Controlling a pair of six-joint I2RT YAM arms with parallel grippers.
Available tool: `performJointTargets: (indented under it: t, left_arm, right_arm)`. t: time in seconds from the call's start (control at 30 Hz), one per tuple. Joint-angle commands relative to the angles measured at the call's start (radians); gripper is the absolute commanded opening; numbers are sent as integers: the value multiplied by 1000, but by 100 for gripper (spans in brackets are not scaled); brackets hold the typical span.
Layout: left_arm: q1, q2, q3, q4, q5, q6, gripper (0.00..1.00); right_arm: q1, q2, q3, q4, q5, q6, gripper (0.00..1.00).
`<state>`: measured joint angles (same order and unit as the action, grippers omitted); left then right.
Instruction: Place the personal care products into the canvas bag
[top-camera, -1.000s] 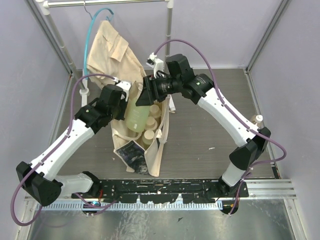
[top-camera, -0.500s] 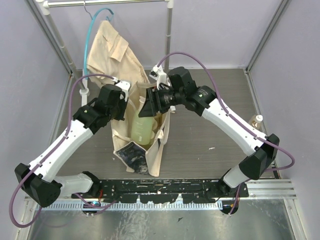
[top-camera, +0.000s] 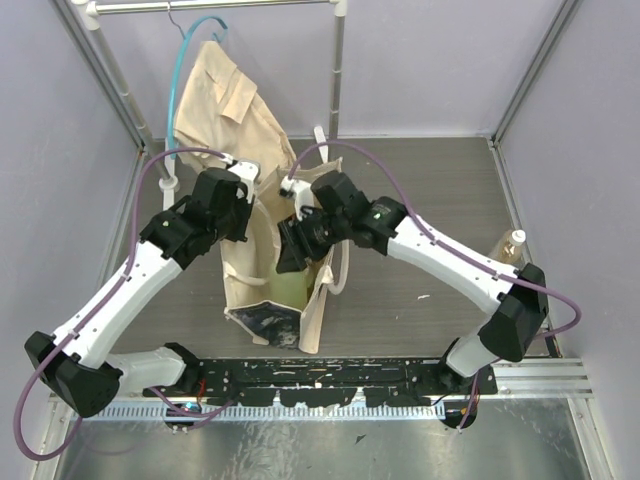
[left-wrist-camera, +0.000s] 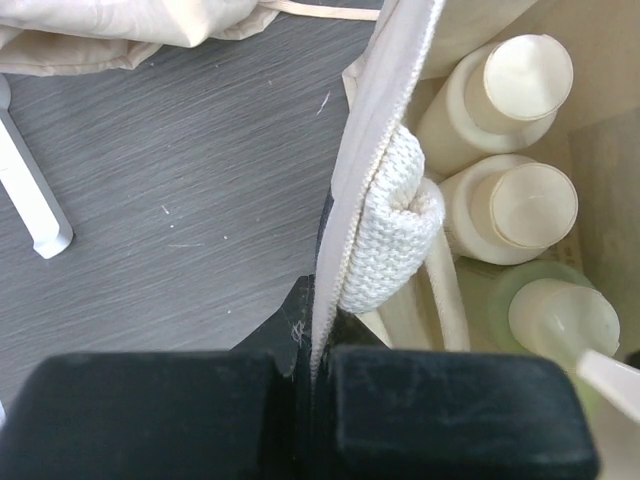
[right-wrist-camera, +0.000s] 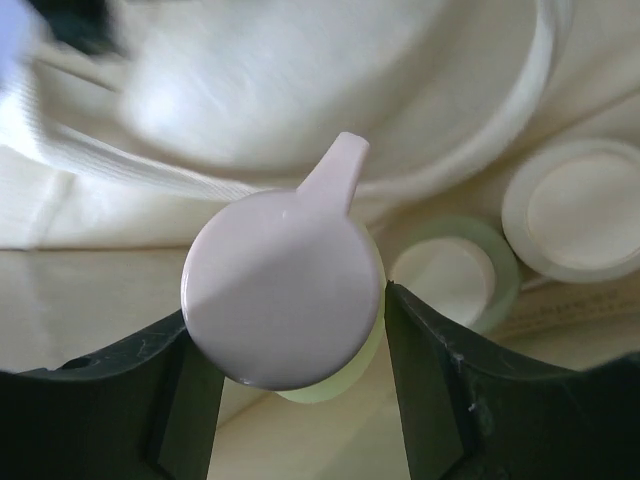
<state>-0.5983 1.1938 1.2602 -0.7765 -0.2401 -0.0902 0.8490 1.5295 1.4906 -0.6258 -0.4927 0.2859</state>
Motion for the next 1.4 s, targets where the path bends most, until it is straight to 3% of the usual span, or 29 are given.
performJointTargets:
  t: [0.0, 0.37, 0.77, 0.8, 1.03, 1.17, 1.23, 1.37]
  left_arm:
    - [0, -42, 58, 8, 2, 1, 0]
    - [0, -31, 77, -7, 8, -9, 0]
    - [0, -18, 108, -10, 7, -16, 0]
    - [0, -14, 110, -8, 7, -16, 0]
    - [0, 0, 117, -2, 10, -16, 0]
    - [0, 5, 122, 1, 6, -14, 0]
    - [0, 6, 124, 3, 3, -11, 0]
    - [0, 2, 121, 10, 2, -1, 0]
  right_arm:
    - [61, -75, -88, 118, 111, -81, 1]
    - [165, -83, -256, 201, 343, -282, 1]
    - [218, 8, -267, 115, 386, -407, 2]
    - [219, 15, -261, 105, 386, -407, 6]
    - [219, -7, -202, 77, 395, -350, 67]
    - [216, -61, -154, 75, 495, -274, 94]
    - [211, -94, -130, 71, 530, -252, 100]
    - [196, -164, -76, 59, 550, -200, 100]
